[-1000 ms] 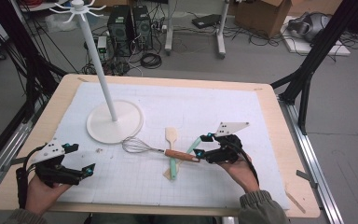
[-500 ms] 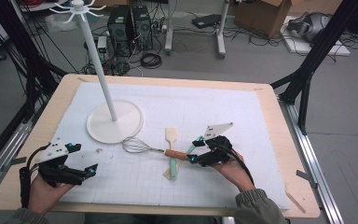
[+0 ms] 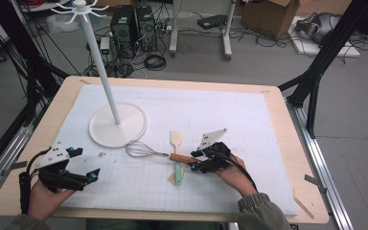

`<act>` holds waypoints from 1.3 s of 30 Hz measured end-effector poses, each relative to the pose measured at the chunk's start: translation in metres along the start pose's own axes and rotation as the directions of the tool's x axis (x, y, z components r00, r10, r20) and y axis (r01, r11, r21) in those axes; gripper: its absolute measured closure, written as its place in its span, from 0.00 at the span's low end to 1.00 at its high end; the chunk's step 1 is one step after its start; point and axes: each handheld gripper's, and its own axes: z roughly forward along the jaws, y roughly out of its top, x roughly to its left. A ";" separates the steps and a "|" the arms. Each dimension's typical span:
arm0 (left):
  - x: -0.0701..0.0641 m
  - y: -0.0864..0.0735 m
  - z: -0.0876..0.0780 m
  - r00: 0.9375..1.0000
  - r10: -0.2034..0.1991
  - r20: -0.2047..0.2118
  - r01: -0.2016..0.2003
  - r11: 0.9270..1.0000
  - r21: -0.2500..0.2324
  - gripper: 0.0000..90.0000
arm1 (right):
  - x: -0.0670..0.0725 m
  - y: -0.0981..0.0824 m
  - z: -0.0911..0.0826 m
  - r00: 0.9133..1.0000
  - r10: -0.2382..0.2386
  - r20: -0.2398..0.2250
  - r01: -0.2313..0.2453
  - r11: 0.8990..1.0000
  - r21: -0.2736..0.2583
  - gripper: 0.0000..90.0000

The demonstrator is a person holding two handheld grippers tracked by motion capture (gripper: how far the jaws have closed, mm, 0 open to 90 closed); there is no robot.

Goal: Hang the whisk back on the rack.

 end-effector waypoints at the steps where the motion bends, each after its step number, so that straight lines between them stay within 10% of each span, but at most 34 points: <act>1: 0.000 0.000 0.000 1.000 -0.002 -0.001 0.002 1.000 -0.001 0.02 | -0.001 0.000 0.001 1.000 -0.004 -0.003 0.004 1.000 0.004 0.62; 39: 0.000 -0.001 -0.002 1.000 0.000 -0.005 0.000 1.000 0.004 0.02 | -0.005 -0.005 0.007 0.998 -0.045 -0.040 0.047 0.997 0.054 0.73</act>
